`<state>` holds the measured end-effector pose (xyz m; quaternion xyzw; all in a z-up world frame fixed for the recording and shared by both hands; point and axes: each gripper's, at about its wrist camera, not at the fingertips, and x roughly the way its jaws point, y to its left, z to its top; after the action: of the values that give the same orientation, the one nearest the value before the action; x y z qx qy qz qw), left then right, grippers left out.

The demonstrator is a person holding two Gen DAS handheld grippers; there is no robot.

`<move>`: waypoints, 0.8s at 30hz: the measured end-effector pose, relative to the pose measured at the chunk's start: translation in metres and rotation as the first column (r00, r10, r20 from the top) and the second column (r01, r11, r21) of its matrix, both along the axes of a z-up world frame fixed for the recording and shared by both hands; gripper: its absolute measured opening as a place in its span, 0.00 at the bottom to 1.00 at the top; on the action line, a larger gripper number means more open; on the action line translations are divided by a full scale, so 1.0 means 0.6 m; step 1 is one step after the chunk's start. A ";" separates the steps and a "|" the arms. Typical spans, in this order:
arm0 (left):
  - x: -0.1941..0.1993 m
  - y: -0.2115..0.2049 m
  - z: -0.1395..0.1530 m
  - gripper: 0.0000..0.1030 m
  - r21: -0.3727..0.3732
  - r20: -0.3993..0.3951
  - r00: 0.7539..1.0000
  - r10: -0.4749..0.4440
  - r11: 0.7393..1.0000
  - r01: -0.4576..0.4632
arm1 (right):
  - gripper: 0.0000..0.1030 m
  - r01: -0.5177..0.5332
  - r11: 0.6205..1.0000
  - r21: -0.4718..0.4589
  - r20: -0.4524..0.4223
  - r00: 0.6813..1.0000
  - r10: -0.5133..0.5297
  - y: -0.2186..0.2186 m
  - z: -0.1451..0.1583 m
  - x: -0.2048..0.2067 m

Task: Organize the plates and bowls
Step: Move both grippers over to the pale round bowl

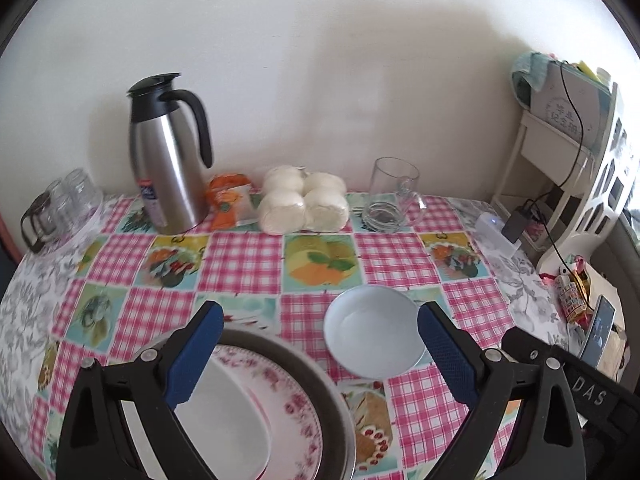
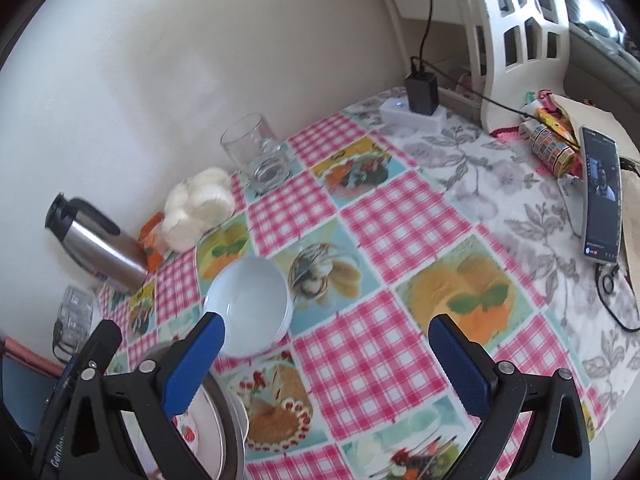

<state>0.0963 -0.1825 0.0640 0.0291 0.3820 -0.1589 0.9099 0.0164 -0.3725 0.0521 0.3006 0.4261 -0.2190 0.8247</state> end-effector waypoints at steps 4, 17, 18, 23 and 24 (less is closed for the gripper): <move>0.017 -0.010 -0.015 0.96 -0.023 -0.038 0.999 -0.036 0.999 0.035 | 1.00 0.021 1.000 0.009 0.006 1.000 -0.021 -0.016 -0.005 0.007; 0.058 -0.041 -0.054 0.96 -0.045 -0.126 0.990 -0.069 0.997 0.064 | 1.00 0.060 0.998 0.034 0.010 0.998 -0.060 -0.060 -0.042 0.047; 0.059 -0.043 -0.056 0.96 -0.044 -0.127 0.989 -0.072 0.997 0.067 | 1.00 0.056 0.998 0.036 0.014 0.998 -0.057 -0.061 -0.044 0.050; 0.070 -0.055 -0.071 0.96 -0.015 -0.137 0.989 -0.063 0.998 0.061 | 1.00 0.049 0.998 0.050 0.031 0.998 -0.051 -0.068 -0.056 0.065; 0.073 -0.057 -0.075 0.96 -0.005 -0.140 0.988 -0.060 0.998 0.060 | 0.99 0.050 0.997 0.054 0.035 0.998 -0.052 -0.069 -0.058 0.067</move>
<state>0.1400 -0.2165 0.0188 0.0290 0.4437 -0.1879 0.8758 0.0567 -0.4139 0.0174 0.3370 0.4089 -0.2230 0.8182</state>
